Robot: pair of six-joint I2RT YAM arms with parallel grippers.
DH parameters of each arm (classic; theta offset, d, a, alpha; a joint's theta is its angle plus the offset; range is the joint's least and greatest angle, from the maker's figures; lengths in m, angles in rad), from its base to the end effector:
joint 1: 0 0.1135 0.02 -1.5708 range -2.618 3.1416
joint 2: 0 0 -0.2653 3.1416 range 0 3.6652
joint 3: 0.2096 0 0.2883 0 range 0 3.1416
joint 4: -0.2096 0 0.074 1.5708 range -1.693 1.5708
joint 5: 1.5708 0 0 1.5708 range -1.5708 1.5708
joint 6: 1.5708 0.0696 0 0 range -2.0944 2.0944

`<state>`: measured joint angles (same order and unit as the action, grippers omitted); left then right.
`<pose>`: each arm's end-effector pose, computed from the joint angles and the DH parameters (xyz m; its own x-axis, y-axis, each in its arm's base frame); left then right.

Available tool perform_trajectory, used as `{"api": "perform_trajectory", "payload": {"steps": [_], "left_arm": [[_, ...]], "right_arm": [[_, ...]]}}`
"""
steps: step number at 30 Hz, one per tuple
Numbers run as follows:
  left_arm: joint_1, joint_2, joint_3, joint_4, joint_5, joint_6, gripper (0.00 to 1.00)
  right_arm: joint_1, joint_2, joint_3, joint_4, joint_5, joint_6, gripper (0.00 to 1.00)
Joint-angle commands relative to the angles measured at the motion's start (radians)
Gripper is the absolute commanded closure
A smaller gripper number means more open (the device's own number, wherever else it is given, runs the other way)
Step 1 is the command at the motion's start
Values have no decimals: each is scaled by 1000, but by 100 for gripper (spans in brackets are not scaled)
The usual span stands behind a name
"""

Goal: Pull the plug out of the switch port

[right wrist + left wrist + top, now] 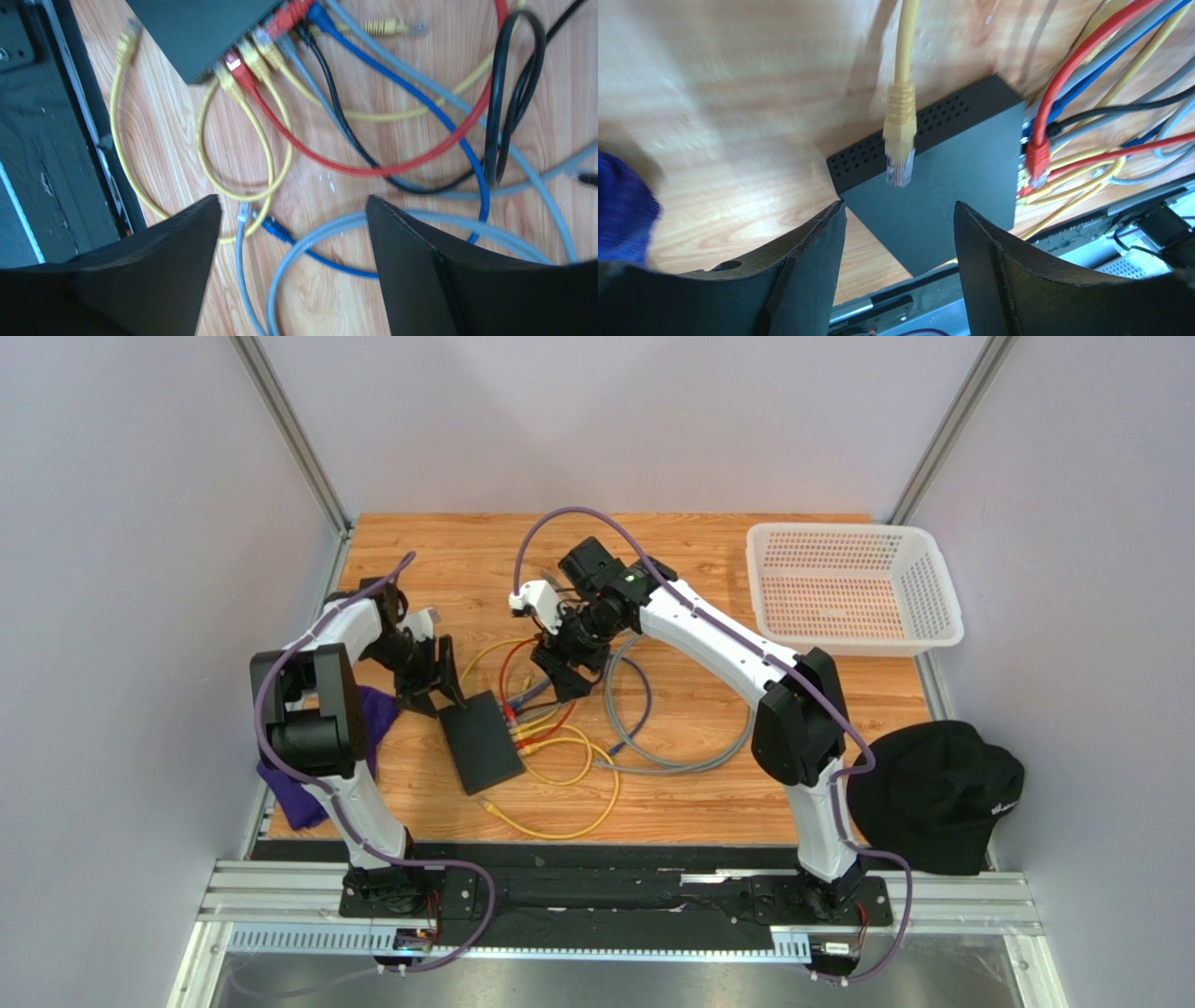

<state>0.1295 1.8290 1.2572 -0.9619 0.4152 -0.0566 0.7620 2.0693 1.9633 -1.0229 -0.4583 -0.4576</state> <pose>0.3630 0.0190 0.1303 -0.9835 -0.1803 -0.0142 -0.1592 0.9005 -0.4046 0.3346 0.3619 0.2530 -0.2527 -0.7888 -0.5603 -0.9671 0.1892 0.1698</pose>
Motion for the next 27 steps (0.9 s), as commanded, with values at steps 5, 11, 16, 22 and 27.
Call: {"api": "perform_trajectory", "payload": {"steps": [5, 11, 16, 22, 27], "left_arm": [[1, -114, -56, 34, 46, 4, 41], [1, -154, -107, 60, 53, 1, 42], [1, -139, -122, 58, 60, -2, 42], [1, -116, -110, 45, 82, 0, 43], [2, -126, -131, 57, 86, 1, 43]], "right_arm": [[10, 293, 278, 164, 96, 143, 38], [-20, 414, 358, 253, 286, 249, 40], [-55, 356, 269, 336, 457, 275, 39], [-104, 267, 169, 351, 589, 301, 42], [-98, 247, 184, 330, 473, 317, 36]]}}
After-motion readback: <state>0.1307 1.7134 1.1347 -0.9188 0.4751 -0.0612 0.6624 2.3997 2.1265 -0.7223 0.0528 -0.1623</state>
